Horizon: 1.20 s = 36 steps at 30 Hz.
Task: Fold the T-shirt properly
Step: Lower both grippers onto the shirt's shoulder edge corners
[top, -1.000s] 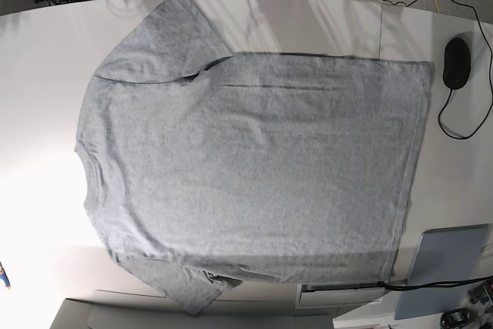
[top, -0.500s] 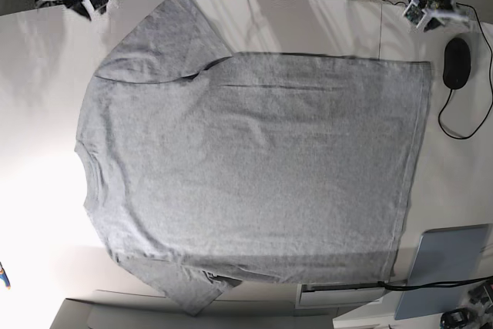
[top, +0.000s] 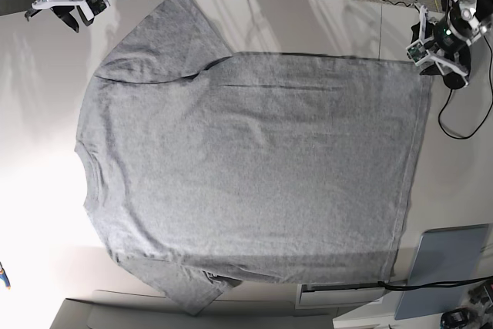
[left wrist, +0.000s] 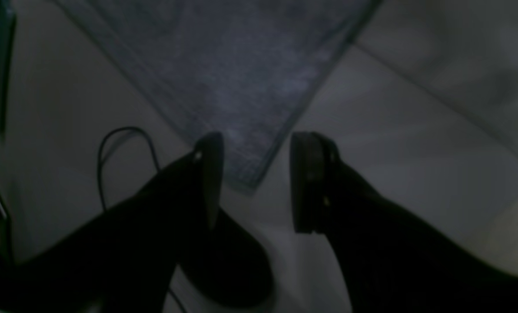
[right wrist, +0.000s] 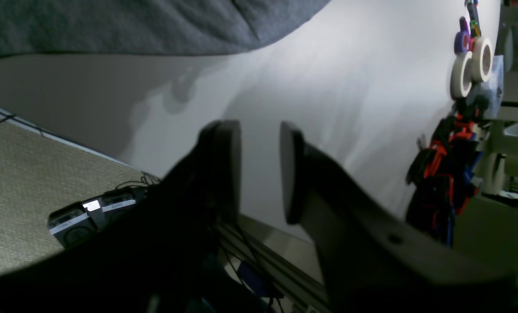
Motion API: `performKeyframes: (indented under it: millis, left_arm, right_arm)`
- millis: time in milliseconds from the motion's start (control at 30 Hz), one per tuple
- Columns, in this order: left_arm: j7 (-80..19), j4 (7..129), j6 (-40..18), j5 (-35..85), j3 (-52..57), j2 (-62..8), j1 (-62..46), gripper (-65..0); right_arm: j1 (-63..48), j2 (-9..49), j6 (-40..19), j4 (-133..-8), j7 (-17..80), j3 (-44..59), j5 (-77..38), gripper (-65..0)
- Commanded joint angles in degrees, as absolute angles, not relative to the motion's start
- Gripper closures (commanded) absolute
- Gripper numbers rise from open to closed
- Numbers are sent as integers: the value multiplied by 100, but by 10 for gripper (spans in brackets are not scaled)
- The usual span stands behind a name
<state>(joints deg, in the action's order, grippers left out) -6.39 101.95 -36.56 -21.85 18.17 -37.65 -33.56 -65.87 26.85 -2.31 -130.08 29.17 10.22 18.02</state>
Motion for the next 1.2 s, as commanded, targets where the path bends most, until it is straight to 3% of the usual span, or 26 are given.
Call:
performKeyframes:
  millis: [0,100,233,400,567,667,767,900,1167]
  left_arm:
    - [-596,10123,-3540,-2322,1621,-3944,-3269,-267]
    - [-722,9695,-3063,-2899,862,-4187,-2967,-267]
    - [-982,9231,-2502,-3009,296,-4392,-2624,-267]
    - [-895,8785,-2580,-3004,163,-4414,-2217,-267]
    - [-574,8715,-3059,-3030,163,-4414,-2126,-266]
    - [-484,8715,-3341,-3098,163,-4414,-2126,-187]
    - [-489,8715,-3446,-3138,163,-4414,-2128,-6]
    - [-486,8715,-3435,-3133,163,-4364,-2126,0]
    - [-486,8715,-3441,-3135,163,-4213,-2126,0]
  right_arm:
    - [-6650,2733,-148,-13093,2871,1061,1855,-207]
    - [-6650,2731,-145,-13093,2880,1061,1861,-312]
    - [-6650,2731,-143,-13093,2974,1061,2091,-316]
    - [-6646,2733,-141,-13093,2919,1061,2421,-316]
    - [-6484,2731,-150,-13093,2873,1061,2451,-316]
    - [-6337,2733,-296,-13093,2877,1061,2456,-316]
    - [-6250,2735,-1118,-13080,2862,1055,2576,-315]
    - [-6252,2856,-1691,-13076,2709,1044,2904,-315]
    - [-6062,3406,-1719,-12698,2141,987,3277,-315]
